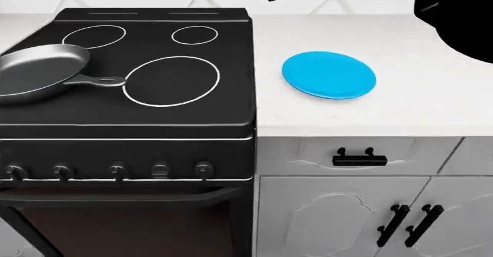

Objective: Pick the chicken breast from the pan and place it on the plate.

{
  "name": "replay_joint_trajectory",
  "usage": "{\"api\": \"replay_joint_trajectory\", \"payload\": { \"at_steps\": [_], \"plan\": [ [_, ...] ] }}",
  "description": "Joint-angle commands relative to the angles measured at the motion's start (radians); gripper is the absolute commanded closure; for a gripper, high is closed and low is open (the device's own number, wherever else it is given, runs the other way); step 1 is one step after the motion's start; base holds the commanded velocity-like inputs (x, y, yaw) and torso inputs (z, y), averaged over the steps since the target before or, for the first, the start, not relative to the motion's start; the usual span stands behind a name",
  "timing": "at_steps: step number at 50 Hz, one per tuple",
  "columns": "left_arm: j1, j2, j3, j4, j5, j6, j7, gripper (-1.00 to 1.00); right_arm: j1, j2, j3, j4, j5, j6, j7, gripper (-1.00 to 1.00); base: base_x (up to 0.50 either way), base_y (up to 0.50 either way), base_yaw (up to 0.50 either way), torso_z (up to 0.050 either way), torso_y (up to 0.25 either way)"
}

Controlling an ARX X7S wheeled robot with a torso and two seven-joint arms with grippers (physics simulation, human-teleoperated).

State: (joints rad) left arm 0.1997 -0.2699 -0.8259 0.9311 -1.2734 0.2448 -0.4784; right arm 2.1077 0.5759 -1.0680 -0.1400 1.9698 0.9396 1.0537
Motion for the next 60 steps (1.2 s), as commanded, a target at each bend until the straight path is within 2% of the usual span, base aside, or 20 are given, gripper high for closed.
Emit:
{"api": "replay_joint_trajectory", "payload": {
  "at_steps": [1,9,37,60],
  "plan": [
    [0.001,-0.001,0.003,0.001,0.002,0.003,-0.002,-1.0,-0.001,0.007,0.007,0.005,-0.052,0.011,-0.004,1.0,0.0,-0.5,0.0,0.0,0.0],
    [0.0,-0.004,0.006,-0.001,0.005,0.003,-0.005,-1.0,-0.006,0.005,0.006,0.01,-0.069,-0.002,0.024,1.0,0.34,-0.36,0.0,0.0,0.0],
    [0.004,-0.008,0.01,0.0,0.006,0.012,-0.008,-1.0,-0.016,0.0,0.009,0.021,-0.07,-0.01,0.046,1.0,0.5,-0.09,0.0,0.0,0.001],
    [0.012,-0.003,0.013,-0.004,0.007,0.022,0.001,-1.0,-0.047,-0.009,0.007,0.017,0.005,-0.006,0.053,1.0,0.02,-0.04,0.0,0.0,0.0]
  ]
}}
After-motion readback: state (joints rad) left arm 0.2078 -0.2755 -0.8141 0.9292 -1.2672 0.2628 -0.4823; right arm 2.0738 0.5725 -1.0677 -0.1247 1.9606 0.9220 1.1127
